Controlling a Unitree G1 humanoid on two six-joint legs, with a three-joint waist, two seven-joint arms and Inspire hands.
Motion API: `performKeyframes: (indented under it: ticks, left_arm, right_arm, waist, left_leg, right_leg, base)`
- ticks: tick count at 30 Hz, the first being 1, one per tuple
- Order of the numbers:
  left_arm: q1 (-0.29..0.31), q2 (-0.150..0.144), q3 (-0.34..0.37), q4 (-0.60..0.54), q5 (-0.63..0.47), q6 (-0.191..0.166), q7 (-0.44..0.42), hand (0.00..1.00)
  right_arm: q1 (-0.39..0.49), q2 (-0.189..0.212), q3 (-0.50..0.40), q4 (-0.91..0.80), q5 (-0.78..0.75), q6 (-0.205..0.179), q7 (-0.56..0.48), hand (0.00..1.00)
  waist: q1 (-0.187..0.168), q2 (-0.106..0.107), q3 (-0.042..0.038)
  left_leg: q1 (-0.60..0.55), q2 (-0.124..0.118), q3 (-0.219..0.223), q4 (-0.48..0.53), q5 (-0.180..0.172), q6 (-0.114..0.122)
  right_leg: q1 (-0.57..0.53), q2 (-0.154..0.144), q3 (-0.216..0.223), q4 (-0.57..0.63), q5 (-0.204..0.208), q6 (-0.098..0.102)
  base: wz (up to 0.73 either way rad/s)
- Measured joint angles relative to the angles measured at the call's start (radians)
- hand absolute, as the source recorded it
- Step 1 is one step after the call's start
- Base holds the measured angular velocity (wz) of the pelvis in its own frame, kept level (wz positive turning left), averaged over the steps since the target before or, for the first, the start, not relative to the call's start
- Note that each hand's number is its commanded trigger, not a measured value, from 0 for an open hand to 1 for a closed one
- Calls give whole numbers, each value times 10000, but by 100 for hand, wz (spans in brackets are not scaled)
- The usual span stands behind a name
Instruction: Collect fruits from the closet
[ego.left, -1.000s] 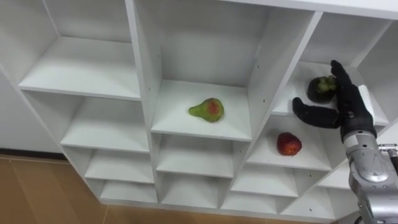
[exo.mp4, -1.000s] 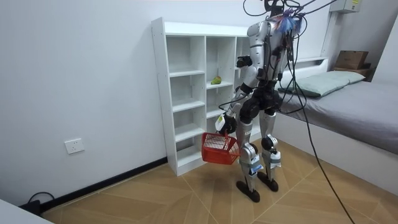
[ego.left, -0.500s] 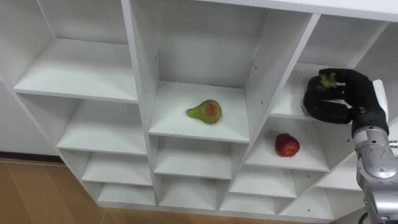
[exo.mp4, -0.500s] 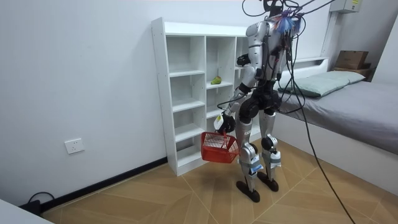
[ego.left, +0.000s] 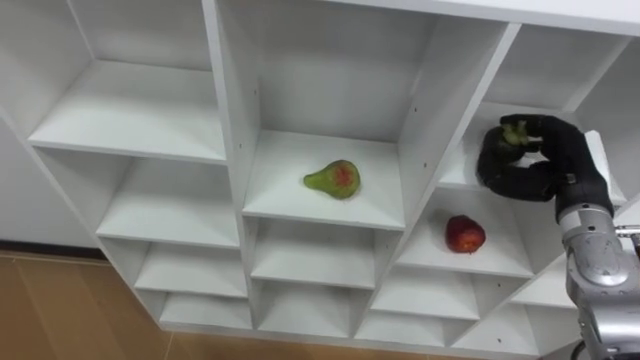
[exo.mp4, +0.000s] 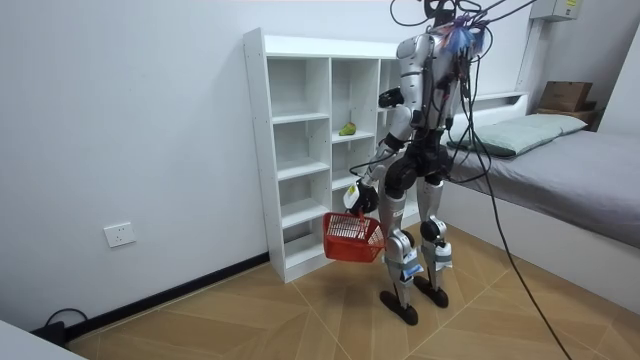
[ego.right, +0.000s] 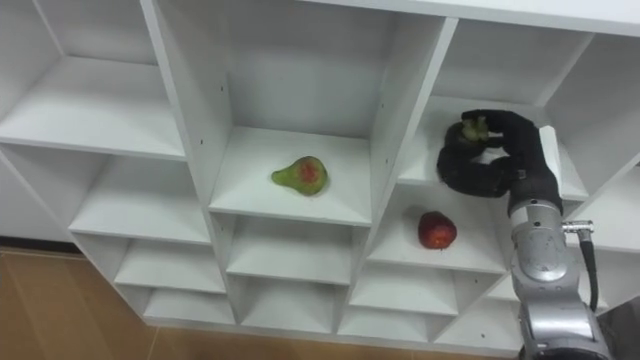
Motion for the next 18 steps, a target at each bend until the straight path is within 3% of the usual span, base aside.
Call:
performKeyframes:
  ticks: [12,14,18]
  left_arm:
    - [88,-5,3,0,26,-5,-27,100]
    - [82,-7,4,-6,28,-8,-31,100]
    - [48,-6,36,-10,11,-35,-25,100]
  right_arm:
    - [575,62,-14,-1248,-492,175,-3,100]
    - [715,105,-10,-1587,-821,174,38,100]
    - [1521,152,-12,-2799,-714,193,272,100]
  waist:
    - [-37,88,-28]
    - [-33,137,-2]
    - [-70,215,11]
  left_leg:
    - [-61,4,85,23,0,0]
    - [-63,17,161,14,0,0]
    - [-130,14,202,-23,0,0]
  right_leg:
    - [-40,-9,-76,-1,0,0]
    - [-68,-9,-42,-1,0,0]
    - [-172,-18,-104,6,0,1]
  base:
    - [0]
    - [-10]
    - [-4]
